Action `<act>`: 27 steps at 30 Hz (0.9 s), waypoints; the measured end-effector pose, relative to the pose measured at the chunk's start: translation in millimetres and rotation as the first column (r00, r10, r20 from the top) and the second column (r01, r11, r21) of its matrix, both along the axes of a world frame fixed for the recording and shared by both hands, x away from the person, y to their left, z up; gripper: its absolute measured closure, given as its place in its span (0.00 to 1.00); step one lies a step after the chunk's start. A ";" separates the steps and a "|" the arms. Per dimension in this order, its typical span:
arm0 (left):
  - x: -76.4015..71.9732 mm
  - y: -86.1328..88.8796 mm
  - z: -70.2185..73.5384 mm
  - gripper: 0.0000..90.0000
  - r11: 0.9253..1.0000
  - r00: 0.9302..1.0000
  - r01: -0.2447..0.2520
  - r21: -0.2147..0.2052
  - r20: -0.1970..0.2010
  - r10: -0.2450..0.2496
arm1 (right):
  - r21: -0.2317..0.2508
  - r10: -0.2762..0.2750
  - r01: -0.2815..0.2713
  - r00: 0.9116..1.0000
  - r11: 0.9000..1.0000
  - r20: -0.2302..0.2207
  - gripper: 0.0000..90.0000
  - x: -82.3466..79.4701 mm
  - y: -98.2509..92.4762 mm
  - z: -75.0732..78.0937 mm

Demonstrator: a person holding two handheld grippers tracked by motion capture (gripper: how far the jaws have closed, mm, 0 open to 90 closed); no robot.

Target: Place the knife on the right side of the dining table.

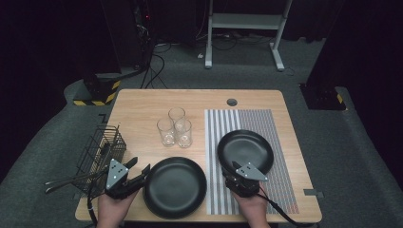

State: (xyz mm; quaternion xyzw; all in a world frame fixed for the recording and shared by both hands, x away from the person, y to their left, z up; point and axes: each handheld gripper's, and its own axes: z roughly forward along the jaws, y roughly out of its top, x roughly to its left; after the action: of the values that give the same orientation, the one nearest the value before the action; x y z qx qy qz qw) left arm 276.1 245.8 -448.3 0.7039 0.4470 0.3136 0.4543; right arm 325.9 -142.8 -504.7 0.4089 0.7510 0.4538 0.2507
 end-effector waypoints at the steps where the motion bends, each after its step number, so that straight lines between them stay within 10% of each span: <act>1: -0.6 0.3 0.9 0.49 1.000 1.000 -0.002 0.000 0.004 0.002 | -0.001 0.003 -0.003 1.000 1.000 0.002 0.55 0.1 0.3 -0.3; 27: -8.6 17.2 21.4 0.50 0.999 0.996 -0.051 -0.016 0.069 0.052 | 0.003 0.027 -0.027 0.999 1.000 0.022 0.53 -2.6 3.9 -2.7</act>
State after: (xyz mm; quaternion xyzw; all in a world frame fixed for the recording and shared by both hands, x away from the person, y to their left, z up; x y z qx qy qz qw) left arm 267.5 262.9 -426.9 0.6776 0.4513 0.3463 0.4660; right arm 323.3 -138.9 -507.3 0.3941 0.7529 0.4629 0.2522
